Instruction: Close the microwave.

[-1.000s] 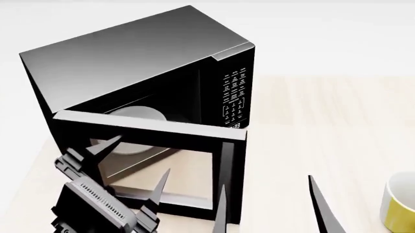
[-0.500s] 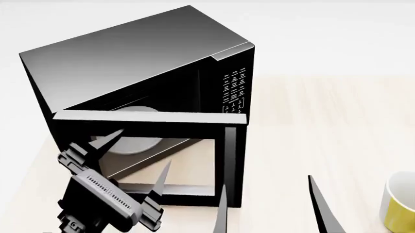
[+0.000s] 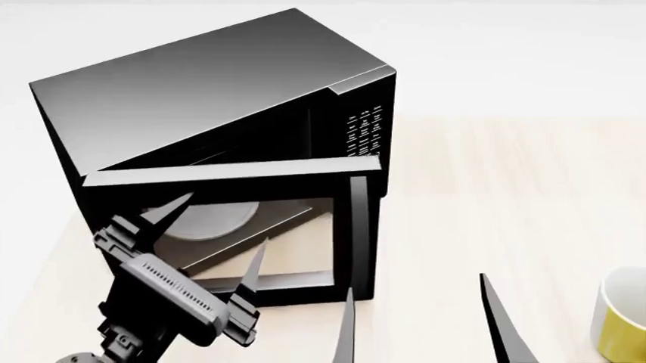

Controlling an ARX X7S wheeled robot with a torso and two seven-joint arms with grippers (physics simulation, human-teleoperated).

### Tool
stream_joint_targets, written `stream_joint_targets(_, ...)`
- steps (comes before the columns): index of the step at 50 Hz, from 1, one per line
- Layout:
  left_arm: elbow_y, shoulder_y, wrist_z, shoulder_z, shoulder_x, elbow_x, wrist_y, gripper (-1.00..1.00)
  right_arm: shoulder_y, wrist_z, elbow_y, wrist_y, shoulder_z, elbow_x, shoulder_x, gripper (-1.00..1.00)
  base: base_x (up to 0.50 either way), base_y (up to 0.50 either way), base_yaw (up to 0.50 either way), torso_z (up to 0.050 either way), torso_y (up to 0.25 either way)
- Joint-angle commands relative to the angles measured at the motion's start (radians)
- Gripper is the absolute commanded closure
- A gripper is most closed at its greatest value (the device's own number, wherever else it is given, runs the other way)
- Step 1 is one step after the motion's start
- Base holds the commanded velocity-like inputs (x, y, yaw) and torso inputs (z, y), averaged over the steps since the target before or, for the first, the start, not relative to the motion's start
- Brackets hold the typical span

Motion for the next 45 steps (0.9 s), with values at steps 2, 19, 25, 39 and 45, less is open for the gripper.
stream_joint_targets(2,-0.048,-0.029,-0.032,-0.035,0.013,0.001,0.014,-1.00,0.000,-0.007,0.003,-0.002,0.009,-0.006,-0.004,-1.00,0.00,0.00,0.00,0.000,0.000)
stream_joint_targets(19,-0.133,-0.071,-0.057,-0.027,0.031,0.008,0.049,-1.00,0.004,-0.001,0.011,-0.007,0.006,-0.006,0.000,-1.00,0.00,0.00,0.00,0.000,0.000)
stream_joint_targets(25,-0.174,-0.083,-0.070,-0.025,0.037,0.012,0.071,-1.00,0.004,0.000,0.011,-0.008,0.005,-0.004,0.002,-1.00,0.00,0.00,0.00,0.000,0.002)
stream_joint_targets(39,-0.267,-0.122,-0.100,-0.028,0.048,0.014,0.114,-1.00,0.005,0.004,0.011,-0.004,0.001,-0.001,0.004,-1.00,0.00,0.00,0.00,0.000,0.000)
stream_joint_targets(45,-0.296,-0.134,-0.113,-0.028,0.052,0.015,0.124,-1.00,0.006,0.006,0.013,-0.007,0.000,0.000,0.006,-1.00,0.00,0.00,0.00,0.000,0.000)
